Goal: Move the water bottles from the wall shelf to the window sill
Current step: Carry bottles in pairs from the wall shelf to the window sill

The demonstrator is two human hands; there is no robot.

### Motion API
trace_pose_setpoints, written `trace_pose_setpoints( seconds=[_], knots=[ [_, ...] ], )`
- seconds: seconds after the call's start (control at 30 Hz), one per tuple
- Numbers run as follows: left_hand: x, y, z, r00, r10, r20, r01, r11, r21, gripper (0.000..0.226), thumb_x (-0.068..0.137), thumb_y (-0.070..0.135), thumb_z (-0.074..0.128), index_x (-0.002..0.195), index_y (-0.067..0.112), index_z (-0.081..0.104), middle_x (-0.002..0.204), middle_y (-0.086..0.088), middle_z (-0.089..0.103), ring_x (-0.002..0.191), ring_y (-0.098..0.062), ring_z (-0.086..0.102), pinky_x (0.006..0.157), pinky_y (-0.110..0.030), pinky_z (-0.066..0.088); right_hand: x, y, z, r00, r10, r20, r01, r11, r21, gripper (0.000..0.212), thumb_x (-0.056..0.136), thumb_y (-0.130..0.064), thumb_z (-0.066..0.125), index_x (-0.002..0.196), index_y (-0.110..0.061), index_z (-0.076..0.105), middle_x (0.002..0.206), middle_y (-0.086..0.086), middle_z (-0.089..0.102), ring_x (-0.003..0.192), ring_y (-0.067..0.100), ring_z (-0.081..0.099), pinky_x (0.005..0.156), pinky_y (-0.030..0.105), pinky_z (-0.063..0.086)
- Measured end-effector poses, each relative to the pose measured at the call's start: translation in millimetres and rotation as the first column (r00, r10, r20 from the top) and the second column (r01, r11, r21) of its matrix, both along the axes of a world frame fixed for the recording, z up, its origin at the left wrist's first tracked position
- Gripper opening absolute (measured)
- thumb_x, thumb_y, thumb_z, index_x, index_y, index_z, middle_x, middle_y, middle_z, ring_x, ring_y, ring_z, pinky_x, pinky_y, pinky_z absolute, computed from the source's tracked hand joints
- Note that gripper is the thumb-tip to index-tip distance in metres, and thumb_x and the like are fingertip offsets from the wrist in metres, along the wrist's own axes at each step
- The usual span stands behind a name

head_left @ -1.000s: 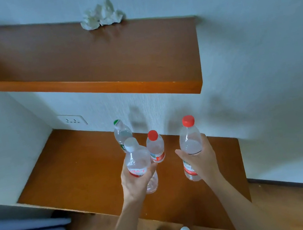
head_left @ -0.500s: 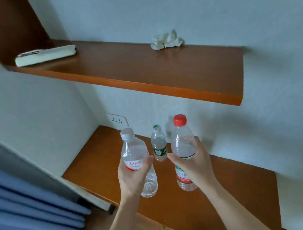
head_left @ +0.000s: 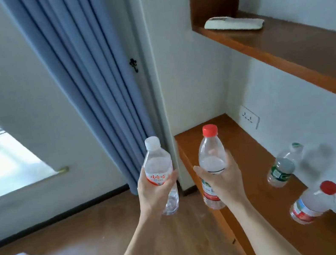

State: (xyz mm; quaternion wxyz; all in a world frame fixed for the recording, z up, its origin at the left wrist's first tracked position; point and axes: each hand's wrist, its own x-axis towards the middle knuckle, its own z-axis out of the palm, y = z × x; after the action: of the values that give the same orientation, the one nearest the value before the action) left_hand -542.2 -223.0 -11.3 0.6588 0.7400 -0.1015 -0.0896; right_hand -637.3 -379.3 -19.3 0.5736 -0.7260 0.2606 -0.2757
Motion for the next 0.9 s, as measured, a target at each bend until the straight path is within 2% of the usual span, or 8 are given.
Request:
trace_pose_setpoints(
  seconds=[0.1, 0.2, 0.27, 0.37, 0.5, 0.67, 0.77, 0.9],
  knots=[
    [-1, 51, -1, 0.986, 0.167, 0.025, -0.167, 0.986, 0.021, 0.042, 0.074, 0.021, 0.086, 0.11, 0.021, 0.065, 0.086, 0.004, 0.074, 0.082, -0.014, 0.071, 0.071, -0.026, 0.058, 27, 41, -7, 0.986, 0.167, -0.002, -0.167, 0.986, -0.004, 0.058, 0.069, -0.051, 0.081, 0.117, -0.043, 0.049, 0.106, -0.022, 0.061, 0.102, -0.006, 0.059, 0.07, 0.007, 0.049],
    [-4, 101, 0, 0.943, 0.33, 0.045, -0.331, 0.943, 0.042, 0.038, 0.072, 0.022, 0.087, 0.103, 0.025, 0.065, 0.084, 0.007, 0.073, 0.08, -0.008, 0.07, 0.069, -0.02, 0.053, 51, 85, -13, 0.951, 0.31, -0.016, -0.31, 0.95, -0.036, 0.053, 0.07, -0.048, 0.082, 0.111, -0.045, 0.049, 0.103, -0.025, 0.06, 0.101, 0.0, 0.061, 0.07, 0.007, 0.047],
    [-4, 133, -1, 0.897, 0.437, 0.059, -0.44, 0.896, 0.051, 0.042, 0.069, 0.026, 0.089, 0.103, 0.029, 0.065, 0.086, 0.009, 0.073, 0.082, -0.006, 0.07, 0.072, -0.022, 0.054, 66, 112, -14, 0.92, 0.391, -0.023, -0.392, 0.919, -0.037, 0.051, 0.067, -0.047, 0.082, 0.108, -0.043, 0.052, 0.1, -0.023, 0.062, 0.098, 0.002, 0.062, 0.074, 0.011, 0.048],
    [-4, 178, -3, 0.82, 0.568, 0.068, -0.571, 0.817, 0.073, 0.051, 0.068, 0.032, 0.089, 0.111, 0.028, 0.063, 0.092, 0.009, 0.072, 0.087, -0.006, 0.069, 0.079, -0.028, 0.056, 87, 150, -12, 0.87, 0.491, -0.04, -0.492, 0.87, -0.019, 0.048, 0.068, -0.033, 0.088, 0.103, -0.039, 0.055, 0.094, -0.018, 0.065, 0.09, -0.003, 0.062, 0.073, 0.017, 0.049],
    [1, 223, -3, 0.724, 0.685, 0.073, -0.689, 0.718, 0.095, 0.053, 0.069, 0.029, 0.089, 0.114, 0.023, 0.061, 0.093, 0.013, 0.069, 0.085, 0.0, 0.067, 0.078, -0.025, 0.057, 113, 197, -10, 0.791, 0.61, -0.042, -0.611, 0.79, -0.041, 0.049, 0.069, -0.03, 0.089, 0.105, -0.033, 0.056, 0.096, -0.017, 0.066, 0.089, -0.002, 0.063, 0.071, 0.014, 0.049],
    [31, 271, -12, 0.653, 0.751, 0.093, -0.757, 0.646, 0.103, 0.049, 0.07, 0.029, 0.088, 0.109, 0.028, 0.059, 0.092, 0.013, 0.067, 0.083, 0.003, 0.066, 0.069, -0.013, 0.051, 161, 248, -14, 0.723, 0.69, -0.044, -0.691, 0.72, -0.061, 0.053, 0.065, -0.043, 0.085, 0.107, -0.031, 0.055, 0.097, -0.013, 0.066, 0.088, 0.005, 0.065, 0.074, 0.029, 0.057],
    [64, 304, -18, 0.605, 0.794, 0.067, -0.796, 0.599, 0.088, 0.047, 0.067, 0.031, 0.09, 0.1, 0.035, 0.057, 0.09, 0.011, 0.067, 0.085, -0.004, 0.068, 0.074, -0.026, 0.056, 201, 278, -16, 0.697, 0.716, -0.049, -0.717, 0.692, -0.082, 0.058, 0.061, -0.053, 0.081, 0.107, -0.032, 0.054, 0.098, -0.011, 0.066, 0.088, 0.008, 0.066, 0.074, 0.032, 0.059],
    [121, 349, -23, 0.571, 0.818, 0.064, -0.82, 0.567, 0.075, 0.069, 0.055, 0.056, 0.085, 0.112, 0.029, 0.059, 0.095, 0.01, 0.069, 0.092, -0.012, 0.069, 0.08, -0.036, 0.059, 266, 326, -12, 0.684, 0.727, -0.056, -0.728, 0.675, -0.124, 0.064, 0.057, -0.062, 0.075, 0.109, -0.029, 0.055, 0.1, -0.008, 0.067, 0.09, 0.009, 0.066, 0.073, 0.027, 0.058]
  ],
)
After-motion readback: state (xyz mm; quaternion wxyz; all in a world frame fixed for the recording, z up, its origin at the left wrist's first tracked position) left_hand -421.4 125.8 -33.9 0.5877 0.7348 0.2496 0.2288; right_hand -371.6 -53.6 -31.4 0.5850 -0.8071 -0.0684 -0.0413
